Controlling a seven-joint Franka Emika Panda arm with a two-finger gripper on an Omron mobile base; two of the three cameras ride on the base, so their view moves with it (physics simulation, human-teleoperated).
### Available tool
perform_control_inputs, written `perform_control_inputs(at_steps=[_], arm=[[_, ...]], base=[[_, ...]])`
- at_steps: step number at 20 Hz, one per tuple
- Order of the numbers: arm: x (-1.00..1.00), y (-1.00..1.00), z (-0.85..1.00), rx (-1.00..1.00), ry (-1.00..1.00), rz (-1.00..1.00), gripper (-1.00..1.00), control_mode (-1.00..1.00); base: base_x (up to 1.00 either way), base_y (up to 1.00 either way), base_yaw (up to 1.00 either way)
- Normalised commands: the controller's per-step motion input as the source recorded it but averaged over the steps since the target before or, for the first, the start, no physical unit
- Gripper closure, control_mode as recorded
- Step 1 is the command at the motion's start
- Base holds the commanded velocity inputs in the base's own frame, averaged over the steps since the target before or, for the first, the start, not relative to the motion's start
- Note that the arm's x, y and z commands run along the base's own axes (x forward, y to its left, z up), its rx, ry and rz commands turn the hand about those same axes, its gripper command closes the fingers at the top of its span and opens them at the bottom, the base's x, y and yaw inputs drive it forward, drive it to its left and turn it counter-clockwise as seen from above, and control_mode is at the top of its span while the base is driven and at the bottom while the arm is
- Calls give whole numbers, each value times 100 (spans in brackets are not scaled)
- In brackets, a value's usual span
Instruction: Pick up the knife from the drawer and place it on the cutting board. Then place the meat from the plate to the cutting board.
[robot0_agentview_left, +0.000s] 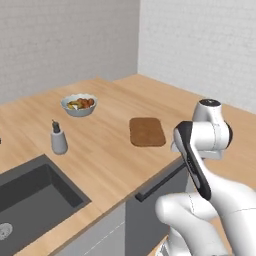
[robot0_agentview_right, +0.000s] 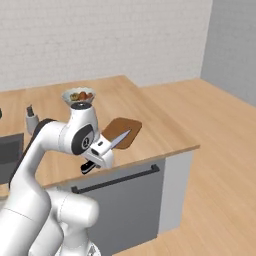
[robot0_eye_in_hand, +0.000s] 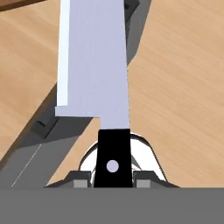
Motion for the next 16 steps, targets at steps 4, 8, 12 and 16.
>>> perform_control_inputs(at_steps=[4, 8, 12, 16], arm=[[0, 0, 0, 0, 0, 0, 100, 100], [0, 0, 0, 0, 0, 0, 100, 100], [19, 3, 0, 0, 0, 0, 100, -100], [93, 2, 0, 0, 0, 9, 100, -100]], base=[[73, 60, -3], [58, 22, 0], [45, 8, 0], [0, 0, 0]])
